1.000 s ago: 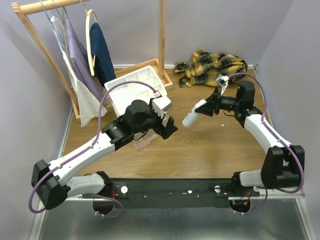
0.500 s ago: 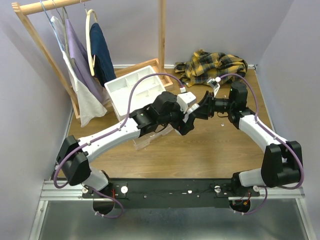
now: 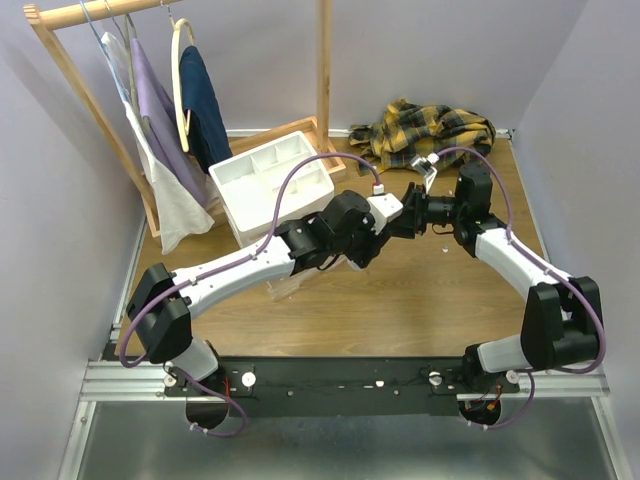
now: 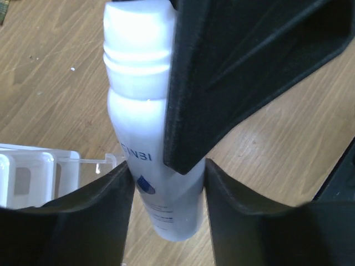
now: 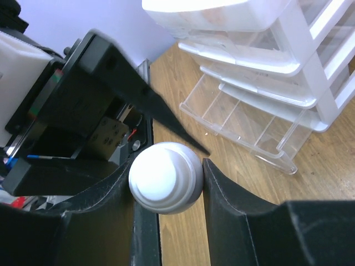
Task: Organize the makeup
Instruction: Pick up the makeup from the center of the board, then place the makeup in the drawer.
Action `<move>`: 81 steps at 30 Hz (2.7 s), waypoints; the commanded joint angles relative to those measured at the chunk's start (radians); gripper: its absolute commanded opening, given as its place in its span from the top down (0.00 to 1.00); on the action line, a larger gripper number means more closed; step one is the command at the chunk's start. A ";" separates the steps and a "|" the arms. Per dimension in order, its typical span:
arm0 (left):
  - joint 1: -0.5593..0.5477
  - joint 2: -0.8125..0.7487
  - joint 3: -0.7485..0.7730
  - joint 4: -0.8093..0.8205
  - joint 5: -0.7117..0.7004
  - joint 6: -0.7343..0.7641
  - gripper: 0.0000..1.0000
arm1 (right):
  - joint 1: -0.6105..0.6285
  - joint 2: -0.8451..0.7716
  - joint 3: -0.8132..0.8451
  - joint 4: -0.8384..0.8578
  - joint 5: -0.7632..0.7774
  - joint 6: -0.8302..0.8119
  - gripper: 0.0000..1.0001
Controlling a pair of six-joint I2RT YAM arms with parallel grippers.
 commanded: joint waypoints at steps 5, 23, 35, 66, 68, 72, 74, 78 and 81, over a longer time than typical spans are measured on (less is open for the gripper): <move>-0.006 -0.004 0.023 -0.033 -0.034 0.021 0.81 | 0.008 0.018 0.011 0.013 -0.039 0.004 0.85; -0.008 -0.251 -0.152 -0.230 -0.267 0.217 0.93 | 0.007 -0.106 0.114 -0.420 0.216 -0.484 0.00; -0.008 -0.310 -0.288 -0.261 -0.526 0.309 0.92 | 0.007 -0.127 0.103 -0.438 0.293 -0.555 0.00; 0.000 -0.225 -0.370 -0.158 -0.628 0.298 0.72 | 0.005 -0.130 0.106 -0.466 0.301 -0.596 0.00; 0.000 -0.228 -0.370 -0.157 -0.629 0.297 0.69 | 0.005 -0.130 0.106 -0.464 0.299 -0.598 0.00; 0.001 -0.224 -0.370 -0.155 -0.629 0.292 0.60 | 0.005 -0.129 0.106 -0.467 0.299 -0.599 0.00; 0.001 -0.222 -0.370 -0.155 -0.629 0.291 0.58 | 0.007 -0.129 0.106 -0.467 0.299 -0.599 0.00; 0.001 -0.222 -0.368 -0.155 -0.631 0.287 0.46 | 0.007 -0.129 0.106 -0.467 0.299 -0.599 0.00; 0.003 -0.227 -0.368 -0.154 -0.635 0.284 0.38 | 0.007 -0.127 0.106 -0.467 0.297 -0.601 0.00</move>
